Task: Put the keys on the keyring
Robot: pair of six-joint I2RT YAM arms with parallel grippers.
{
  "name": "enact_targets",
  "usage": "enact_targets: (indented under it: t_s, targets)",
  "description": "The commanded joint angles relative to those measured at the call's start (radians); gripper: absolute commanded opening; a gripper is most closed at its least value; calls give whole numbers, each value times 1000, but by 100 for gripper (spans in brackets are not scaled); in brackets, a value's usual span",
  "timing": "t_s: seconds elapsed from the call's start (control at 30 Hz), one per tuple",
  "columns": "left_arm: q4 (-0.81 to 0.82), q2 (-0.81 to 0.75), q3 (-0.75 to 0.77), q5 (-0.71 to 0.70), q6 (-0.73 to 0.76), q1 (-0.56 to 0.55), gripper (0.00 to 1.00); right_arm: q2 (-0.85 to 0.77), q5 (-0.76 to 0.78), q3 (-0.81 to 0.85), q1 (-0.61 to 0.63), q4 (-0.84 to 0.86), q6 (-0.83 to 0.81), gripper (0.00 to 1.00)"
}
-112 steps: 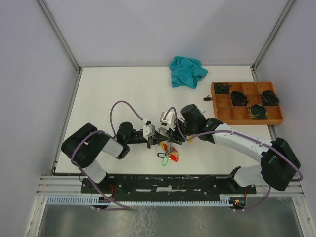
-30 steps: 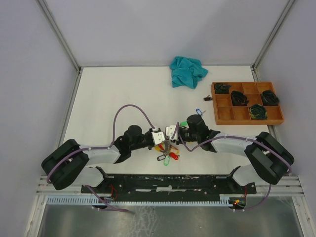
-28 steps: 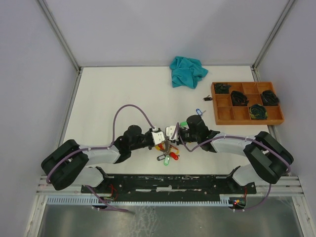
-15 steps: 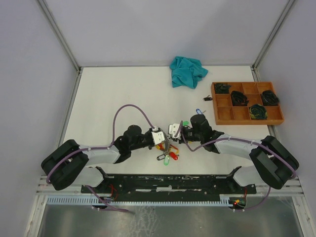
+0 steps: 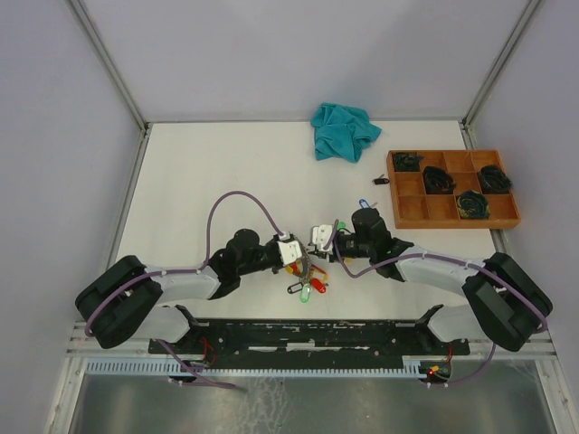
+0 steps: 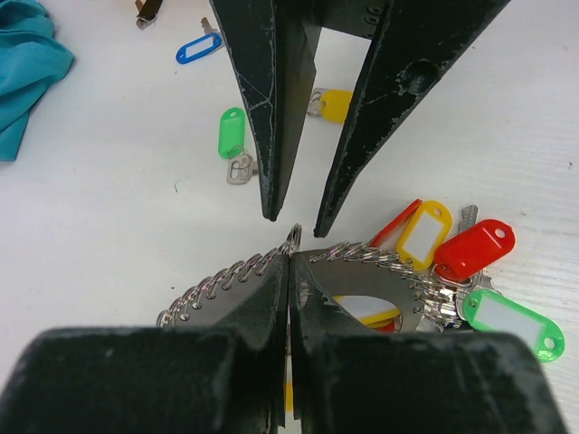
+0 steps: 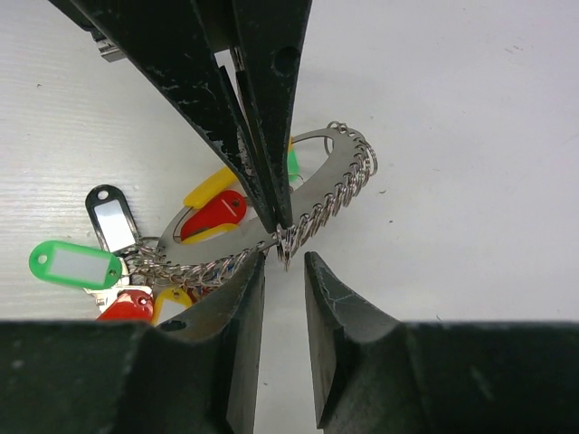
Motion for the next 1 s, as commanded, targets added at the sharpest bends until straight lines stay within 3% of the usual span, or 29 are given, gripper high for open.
enact_targets:
  t_s: [0.0, 0.97]
  targets:
    - [72, -10, 31, 11, -6, -5, 3, 16, -48, 17, -1, 50, 21, 32]
    - [66, -5, 40, 49, -19, -5, 3, 60, -63, 30, -1, 129, 72, 16]
